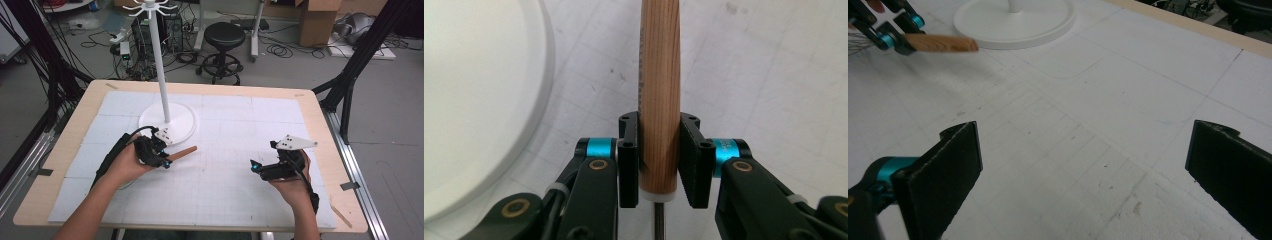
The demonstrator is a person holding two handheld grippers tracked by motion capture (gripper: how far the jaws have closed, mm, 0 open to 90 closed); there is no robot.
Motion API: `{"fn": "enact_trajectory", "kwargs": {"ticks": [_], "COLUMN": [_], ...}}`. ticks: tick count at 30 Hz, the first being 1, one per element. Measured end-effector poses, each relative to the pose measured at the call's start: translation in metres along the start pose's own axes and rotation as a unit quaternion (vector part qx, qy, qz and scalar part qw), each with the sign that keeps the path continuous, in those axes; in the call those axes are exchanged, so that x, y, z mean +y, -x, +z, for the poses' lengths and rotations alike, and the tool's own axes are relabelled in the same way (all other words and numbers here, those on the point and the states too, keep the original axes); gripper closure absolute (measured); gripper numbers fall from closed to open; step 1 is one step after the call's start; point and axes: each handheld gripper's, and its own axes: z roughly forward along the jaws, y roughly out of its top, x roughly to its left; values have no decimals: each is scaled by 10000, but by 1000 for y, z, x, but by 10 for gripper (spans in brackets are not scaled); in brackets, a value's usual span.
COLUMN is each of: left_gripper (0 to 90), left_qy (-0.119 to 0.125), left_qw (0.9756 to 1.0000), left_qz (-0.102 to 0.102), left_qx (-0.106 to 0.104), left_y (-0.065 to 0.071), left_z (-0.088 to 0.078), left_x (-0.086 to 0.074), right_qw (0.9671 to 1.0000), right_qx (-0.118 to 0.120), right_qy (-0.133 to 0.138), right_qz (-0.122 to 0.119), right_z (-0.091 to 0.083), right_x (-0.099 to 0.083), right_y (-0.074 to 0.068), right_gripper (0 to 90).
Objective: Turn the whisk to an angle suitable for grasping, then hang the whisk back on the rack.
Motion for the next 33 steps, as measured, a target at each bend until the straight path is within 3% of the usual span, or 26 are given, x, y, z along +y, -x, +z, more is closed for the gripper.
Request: {"fn": "enact_trajectory", "kwargs": {"ticks": [5, 7, 12, 29, 33], "left_gripper": [730, 729, 729, 729, 729], "left_qy": [397, 433, 564, 691, 811], "left_qw": [9992, 9990, 9984, 9975, 9967], "left_qz": [-3, 93, 53, 60, 8], "left_qx": [-39, 30, 70, 107, 37], "left_y": [-1, -1, -4, -7, -9], "left_z": [-21, -29, -44, -59, -62], "left_x": [5, 10, 15, 10, 9], "right_qw": [10000, 10000, 10000, 10000, 10000], "right_qx": [18, 35, 57, 69, 60], "right_qy": [-27, -39, 12, -45, -79], "right_qz": [24, 19, -4, -7, -8], "right_z": [3, 4, 4, 8, 9], "right_x": [0, 1, 2, 3, 3], "right_y": [1, 1, 2, -1, -1], "right_gripper": [4, 4, 4, 4, 4]}}
